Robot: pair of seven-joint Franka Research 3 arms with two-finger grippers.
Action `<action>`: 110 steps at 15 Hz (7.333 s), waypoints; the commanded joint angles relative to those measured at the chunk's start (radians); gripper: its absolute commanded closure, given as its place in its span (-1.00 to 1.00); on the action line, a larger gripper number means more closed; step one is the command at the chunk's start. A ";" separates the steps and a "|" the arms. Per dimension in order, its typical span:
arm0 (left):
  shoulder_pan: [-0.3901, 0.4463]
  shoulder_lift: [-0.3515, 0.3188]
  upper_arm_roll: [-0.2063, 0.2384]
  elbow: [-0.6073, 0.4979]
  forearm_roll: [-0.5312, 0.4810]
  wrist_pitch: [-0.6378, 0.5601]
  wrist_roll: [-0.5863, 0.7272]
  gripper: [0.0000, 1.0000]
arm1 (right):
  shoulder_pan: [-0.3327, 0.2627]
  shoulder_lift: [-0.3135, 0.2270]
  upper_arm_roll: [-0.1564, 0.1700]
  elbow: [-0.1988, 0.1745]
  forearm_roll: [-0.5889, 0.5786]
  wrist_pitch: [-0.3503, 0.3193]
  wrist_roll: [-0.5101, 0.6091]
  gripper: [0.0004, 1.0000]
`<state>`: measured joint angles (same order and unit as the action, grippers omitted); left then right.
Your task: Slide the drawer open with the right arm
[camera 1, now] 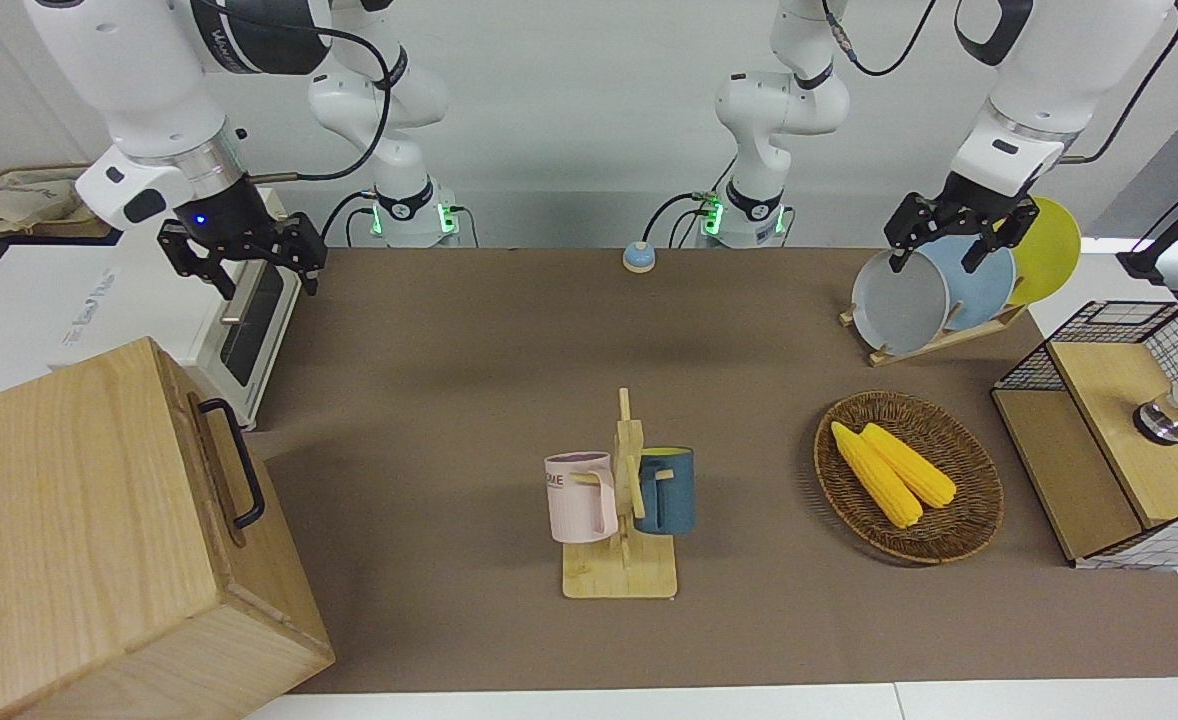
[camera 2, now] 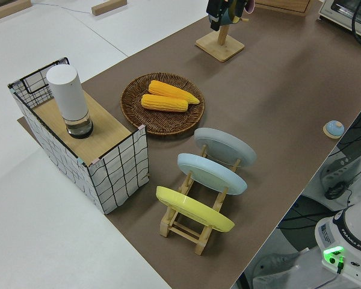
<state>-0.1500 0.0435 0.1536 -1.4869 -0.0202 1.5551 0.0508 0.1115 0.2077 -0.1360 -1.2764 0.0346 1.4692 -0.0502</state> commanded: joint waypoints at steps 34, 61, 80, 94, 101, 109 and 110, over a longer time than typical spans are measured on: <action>-0.017 0.013 0.017 0.020 0.012 0.000 0.008 -0.99 | 0.076 0.056 0.211 -0.020 -0.729 0.062 0.104 -0.97; -0.017 0.013 0.017 0.020 0.012 0.000 0.008 -1.00 | 0.096 0.251 0.276 -0.299 -1.515 0.227 0.467 -0.97; -0.017 0.013 0.017 0.020 0.012 0.000 0.008 -1.00 | 0.091 0.306 0.228 -0.325 -1.723 0.284 0.524 -0.67; -0.017 0.013 0.017 0.020 0.012 0.000 0.008 -0.99 | 0.123 0.306 0.228 -0.327 -1.725 0.263 0.497 0.89; -0.017 0.013 0.017 0.020 0.011 0.000 0.008 -1.00 | 0.185 0.309 0.233 -0.325 -1.708 0.175 0.487 0.91; -0.017 0.013 0.017 0.020 0.012 0.000 0.008 -0.99 | 0.276 0.309 0.243 -0.320 -1.647 0.056 0.484 0.91; -0.017 0.013 0.017 0.020 0.012 0.000 0.008 -1.00 | 0.295 0.311 0.243 -0.319 -1.636 0.040 0.484 0.91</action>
<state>-0.1500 0.0435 0.1537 -1.4869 -0.0202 1.5551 0.0508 0.3614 0.5183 0.1067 -1.6051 -1.6094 1.5405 0.4763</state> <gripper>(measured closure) 0.000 0.815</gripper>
